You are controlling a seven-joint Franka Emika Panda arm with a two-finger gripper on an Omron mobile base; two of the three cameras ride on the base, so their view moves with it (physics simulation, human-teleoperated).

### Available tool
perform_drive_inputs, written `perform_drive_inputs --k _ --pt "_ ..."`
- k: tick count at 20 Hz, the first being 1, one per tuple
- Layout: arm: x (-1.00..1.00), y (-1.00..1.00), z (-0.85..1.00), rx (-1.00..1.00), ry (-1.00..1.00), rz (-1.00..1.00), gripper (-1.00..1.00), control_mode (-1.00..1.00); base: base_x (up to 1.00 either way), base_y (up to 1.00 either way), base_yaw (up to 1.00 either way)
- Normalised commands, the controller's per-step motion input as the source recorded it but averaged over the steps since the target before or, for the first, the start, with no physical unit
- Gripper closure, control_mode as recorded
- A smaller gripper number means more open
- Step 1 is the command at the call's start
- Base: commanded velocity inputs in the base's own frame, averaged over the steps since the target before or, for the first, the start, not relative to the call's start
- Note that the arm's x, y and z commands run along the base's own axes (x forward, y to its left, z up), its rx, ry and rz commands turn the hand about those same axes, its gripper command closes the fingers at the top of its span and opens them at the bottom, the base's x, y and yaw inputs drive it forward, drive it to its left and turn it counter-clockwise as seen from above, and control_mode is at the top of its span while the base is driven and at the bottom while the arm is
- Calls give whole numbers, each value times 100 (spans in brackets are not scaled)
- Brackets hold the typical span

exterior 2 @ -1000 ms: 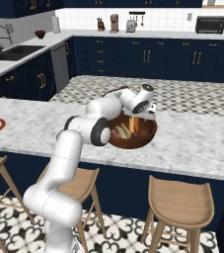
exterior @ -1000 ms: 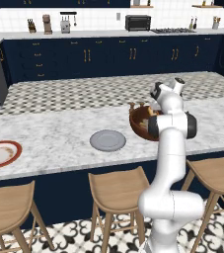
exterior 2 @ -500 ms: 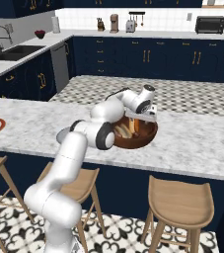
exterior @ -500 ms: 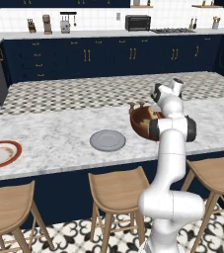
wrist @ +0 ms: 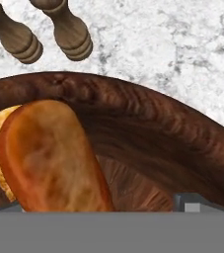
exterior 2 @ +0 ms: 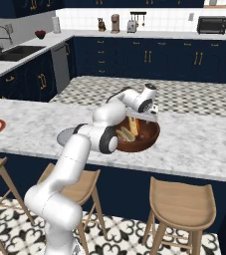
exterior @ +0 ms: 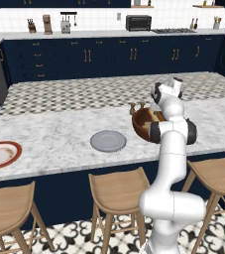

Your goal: Place one bun and one sausage from the bowl on each plate.

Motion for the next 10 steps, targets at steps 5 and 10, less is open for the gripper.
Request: perform_drive_inputs --k 5,10 --pt "0 0 0 0 0 0 100 -100 0 0 0" --pt "0 0 0 0 0 0 100 -100 0 0 0"
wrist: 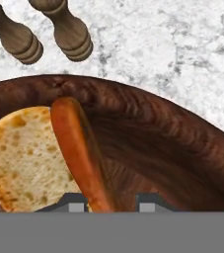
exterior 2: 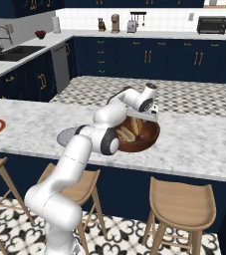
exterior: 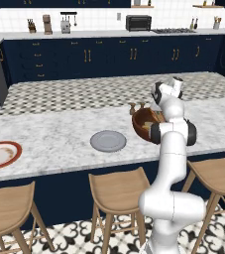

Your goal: Place one bun and one sausage from the bowl on each plate.

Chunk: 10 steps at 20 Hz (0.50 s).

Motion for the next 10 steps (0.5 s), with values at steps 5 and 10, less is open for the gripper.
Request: perform_drive_inputs --k 5,10 --pt "0 0 0 0 0 0 100 -100 0 0 0" --pt "-49 0 40 0 0 0 100 -100 0 0 0"
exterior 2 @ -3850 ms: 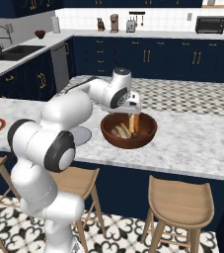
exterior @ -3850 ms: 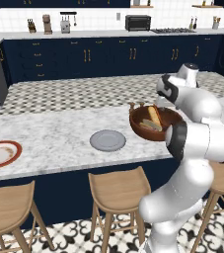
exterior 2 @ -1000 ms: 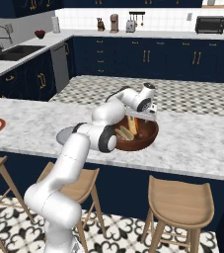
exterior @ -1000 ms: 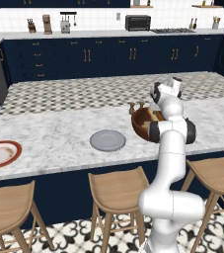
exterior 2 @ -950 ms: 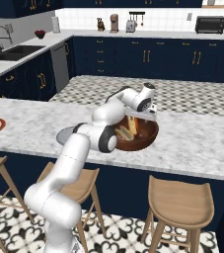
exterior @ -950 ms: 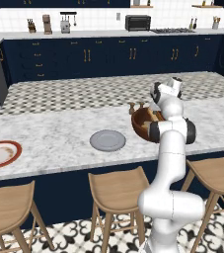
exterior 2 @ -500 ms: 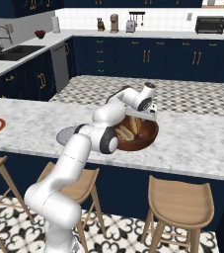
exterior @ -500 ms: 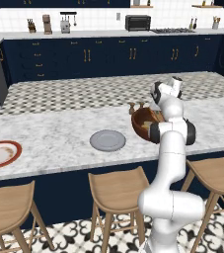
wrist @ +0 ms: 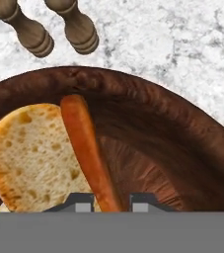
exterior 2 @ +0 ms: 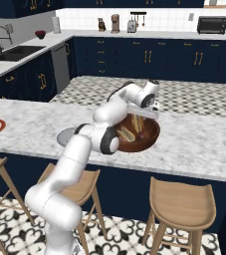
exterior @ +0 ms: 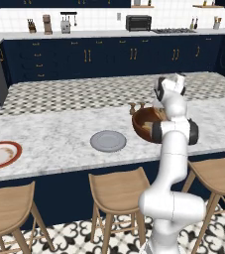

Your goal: Place one bun and one sausage from the bowl on each plate.

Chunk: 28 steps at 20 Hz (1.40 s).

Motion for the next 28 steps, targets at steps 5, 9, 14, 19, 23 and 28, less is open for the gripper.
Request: perform_drive_inputs --k 5,9,14,19,23,28 --pt "-93 5 46 -1 0 0 100 -100 0 0 0" --pt "-100 32 -33 -9 -13 1 100 -100 0 0 0" --pt "-100 81 -6 -7 -25 1 100 -100 0 0 0" --pt "-60 94 51 -7 15 -1 100 -100 0 0 0" --pt "-43 100 29 -10 14 -3 100 -100 0 0 0" --pt "9 85 12 -2 15 -9 100 -100 0 0 0"
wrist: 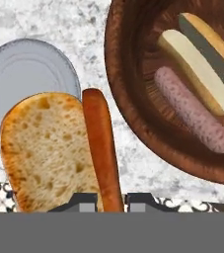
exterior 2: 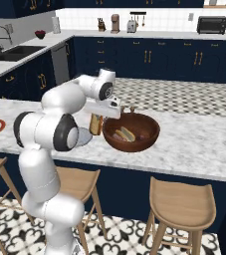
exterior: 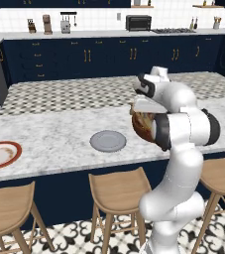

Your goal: Place one bun and one sausage from the bowl on each plate.

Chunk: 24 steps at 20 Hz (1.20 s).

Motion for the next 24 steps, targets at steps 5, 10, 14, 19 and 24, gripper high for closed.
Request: perform_drive_inputs --k 5,10,14,19,24 --pt "46 100 0 -9 14 -15 100 -100 0 0 0" --pt "44 65 -32 -5 22 -10 100 -100 0 0 0" --pt "34 6 -59 0 18 -1 100 -100 0 0 0" --pt "17 12 -59 0 11 0 100 -100 0 0 0" --pt "11 21 -38 0 9 0 100 -100 0 0 0"
